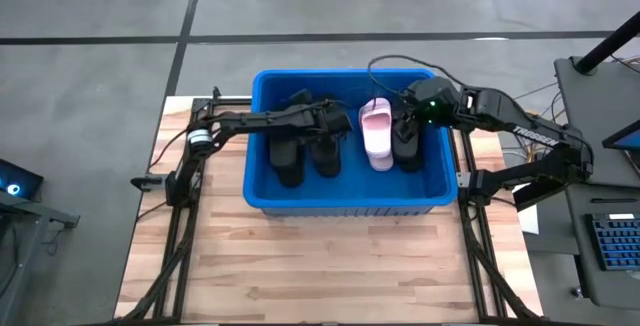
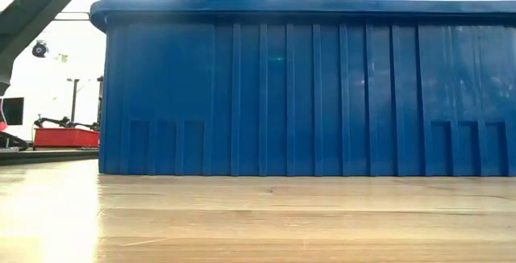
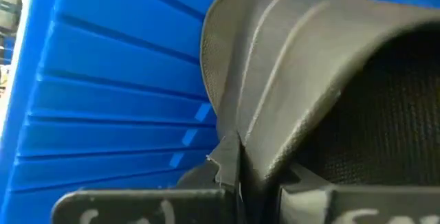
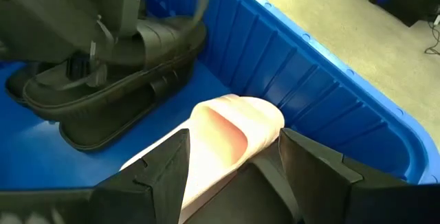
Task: Pick and place slides into bin
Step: Put the black slide into the blue container
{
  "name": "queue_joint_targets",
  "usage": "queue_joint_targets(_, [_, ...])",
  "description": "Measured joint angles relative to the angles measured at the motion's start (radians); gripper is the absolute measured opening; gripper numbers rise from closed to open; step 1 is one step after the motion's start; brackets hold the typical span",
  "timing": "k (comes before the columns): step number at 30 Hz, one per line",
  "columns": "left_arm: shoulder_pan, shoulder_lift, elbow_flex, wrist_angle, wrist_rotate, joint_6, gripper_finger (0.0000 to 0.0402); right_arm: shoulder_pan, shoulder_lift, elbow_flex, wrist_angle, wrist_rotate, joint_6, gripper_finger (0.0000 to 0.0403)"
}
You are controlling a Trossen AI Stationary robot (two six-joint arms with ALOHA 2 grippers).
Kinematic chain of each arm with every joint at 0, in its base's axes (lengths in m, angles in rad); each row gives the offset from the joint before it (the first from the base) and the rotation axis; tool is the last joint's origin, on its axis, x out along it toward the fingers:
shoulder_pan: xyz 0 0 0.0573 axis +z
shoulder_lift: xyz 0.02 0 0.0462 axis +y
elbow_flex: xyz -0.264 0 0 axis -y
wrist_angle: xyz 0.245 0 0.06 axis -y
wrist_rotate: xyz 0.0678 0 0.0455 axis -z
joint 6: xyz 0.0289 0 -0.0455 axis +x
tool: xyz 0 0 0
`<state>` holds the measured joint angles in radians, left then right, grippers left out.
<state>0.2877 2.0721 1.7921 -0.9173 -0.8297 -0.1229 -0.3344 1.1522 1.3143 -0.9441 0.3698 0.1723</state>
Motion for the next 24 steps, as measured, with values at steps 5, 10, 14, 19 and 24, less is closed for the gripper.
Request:
queue_joint_targets(5, [0.026,0.0,-0.006,0.003,0.093,0.027,0.0007,0.0,0.0,0.003,-0.002,0.0,-0.005,0.0215])
queue_joint_targets(10, [0.039,0.0,-0.01,0.005,0.148,0.005,0.0053,0.0,0.0,0.002,-0.013,-0.002,-0.015,0.0215])
queue_joint_targets(14, [0.041,0.0,0.004,-0.002,0.194,-0.001,0.0109,0.0,0.0,0.002,-0.033,-0.002,-0.015,0.0215])
queue_joint_targets(19, [0.042,0.0,0.019,-0.006,0.298,-0.001,0.0193,0.0,0.0,0.002,-0.049,-0.002,-0.016,0.0215])
queue_joint_targets(24, [0.042,-0.002,0.019,-0.008,0.33,0.003,0.0264,0.0,0.0,0.002,-0.049,-0.002,-0.016,0.0215])
